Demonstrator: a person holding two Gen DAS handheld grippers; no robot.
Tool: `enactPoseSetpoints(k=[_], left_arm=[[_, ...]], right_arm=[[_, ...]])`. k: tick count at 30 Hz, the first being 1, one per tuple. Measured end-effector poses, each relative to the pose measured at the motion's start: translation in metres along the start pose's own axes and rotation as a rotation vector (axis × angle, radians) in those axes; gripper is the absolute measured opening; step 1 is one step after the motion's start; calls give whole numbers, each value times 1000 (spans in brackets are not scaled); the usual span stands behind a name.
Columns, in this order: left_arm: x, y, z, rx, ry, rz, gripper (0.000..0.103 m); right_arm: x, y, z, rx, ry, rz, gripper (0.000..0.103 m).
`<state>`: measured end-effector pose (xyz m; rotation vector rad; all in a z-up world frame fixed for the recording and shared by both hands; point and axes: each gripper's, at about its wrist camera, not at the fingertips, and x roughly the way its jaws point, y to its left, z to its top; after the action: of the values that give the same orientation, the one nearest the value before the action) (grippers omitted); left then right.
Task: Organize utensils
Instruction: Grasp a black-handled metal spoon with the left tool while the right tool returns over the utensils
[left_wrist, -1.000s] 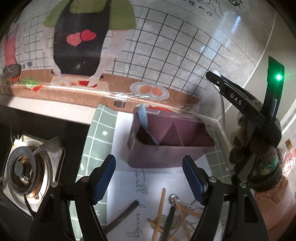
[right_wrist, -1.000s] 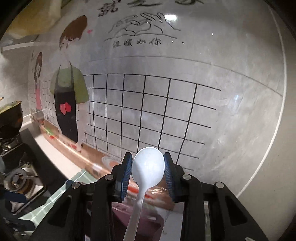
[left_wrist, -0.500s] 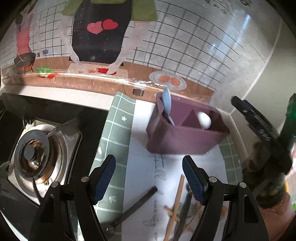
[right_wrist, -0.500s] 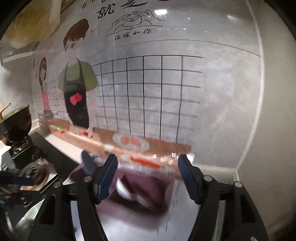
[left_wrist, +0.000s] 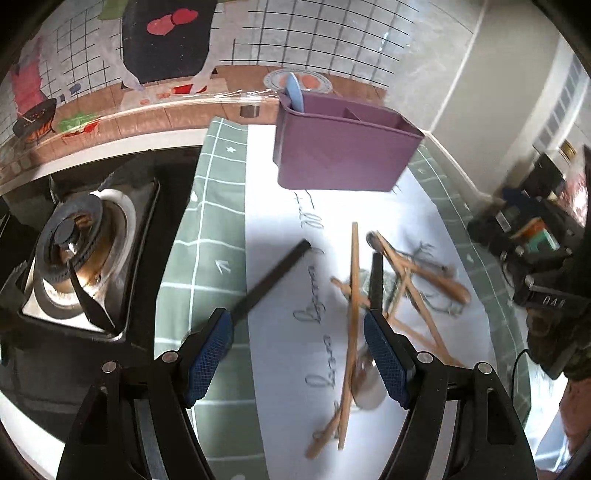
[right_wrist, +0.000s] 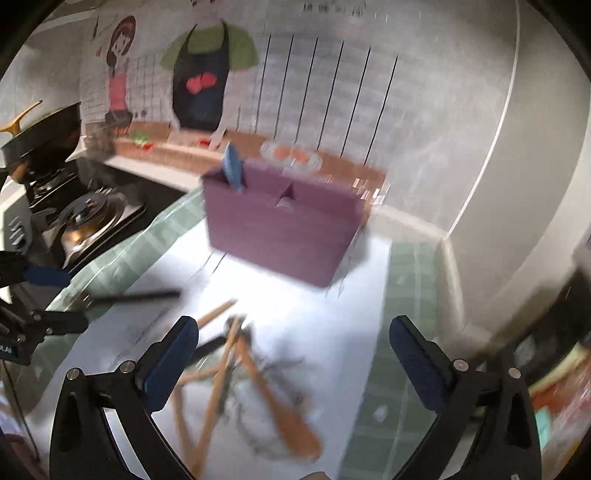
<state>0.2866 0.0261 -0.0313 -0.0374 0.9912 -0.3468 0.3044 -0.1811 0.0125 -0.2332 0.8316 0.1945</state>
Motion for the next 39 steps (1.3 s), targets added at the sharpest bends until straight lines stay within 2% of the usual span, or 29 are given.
enactPoseSetpoints(k=[1, 3, 4, 5, 8, 12, 14, 16, 18, 20, 21, 24, 26, 28, 30, 32, 35, 38, 39], left_arm=[[-2, 0, -2, 5, -3, 0, 75], [-4, -2, 1, 46, -8, -2, 74], [-3, -5, 5, 106, -7, 1, 71], [0, -7, 9, 152, 2, 4, 62], [21, -4, 25, 256, 95, 11, 47], [56, 12, 43, 239, 257, -13, 44], [69, 12, 48, 267, 303, 13, 36], [79, 8, 50, 311, 346, 33, 33], [91, 7, 54, 338, 389, 66, 33], [100, 8, 56, 332, 420, 101, 33], [103, 8, 57, 322, 426, 108, 33], [108, 10, 58, 273, 413, 103, 31], [107, 8, 56, 239, 402, 84, 21], [103, 7, 50, 202, 378, 68, 20], [95, 7, 43, 160, 344, 44, 17], [83, 10, 35, 72, 294, -17, 13], [60, 16, 19, -63, 210, -86, 12], [35, 14, -2, -115, 123, -97, 12], [32, 16, -6, -123, 117, -105, 12]], right_arm=[[1, 0, -3, 8, 18, 18, 101], [3, 2, -11, 33, 56, 34, 87], [4, 2, -13, 46, 69, 40, 77], [6, 2, -16, 59, 88, 56, 73], [2, 3, -23, 75, 96, 83, 72], [-8, 2, -33, 73, 90, 97, 72], [-10, -2, -37, 85, 91, 101, 73], [-12, -9, -41, 124, 106, 124, 73], [-13, -15, -42, 181, 142, 198, 73], [-17, -18, -42, 231, 159, 247, 73], [-19, -18, -41, 234, 157, 240, 73], [-21, -12, -37, 201, 146, 173, 73], [-14, -10, -34, 175, 155, 143, 73], [-4, -9, -30, 155, 173, 145, 72], [9, -6, -24, 131, 206, 156, 62], [25, -2, -19, 116, 259, 203, 36], [51, 4, -16, 130, 361, 221, 31], [69, 10, -17, 139, 421, 223, 29], [75, 12, -17, 145, 443, 226, 28]])
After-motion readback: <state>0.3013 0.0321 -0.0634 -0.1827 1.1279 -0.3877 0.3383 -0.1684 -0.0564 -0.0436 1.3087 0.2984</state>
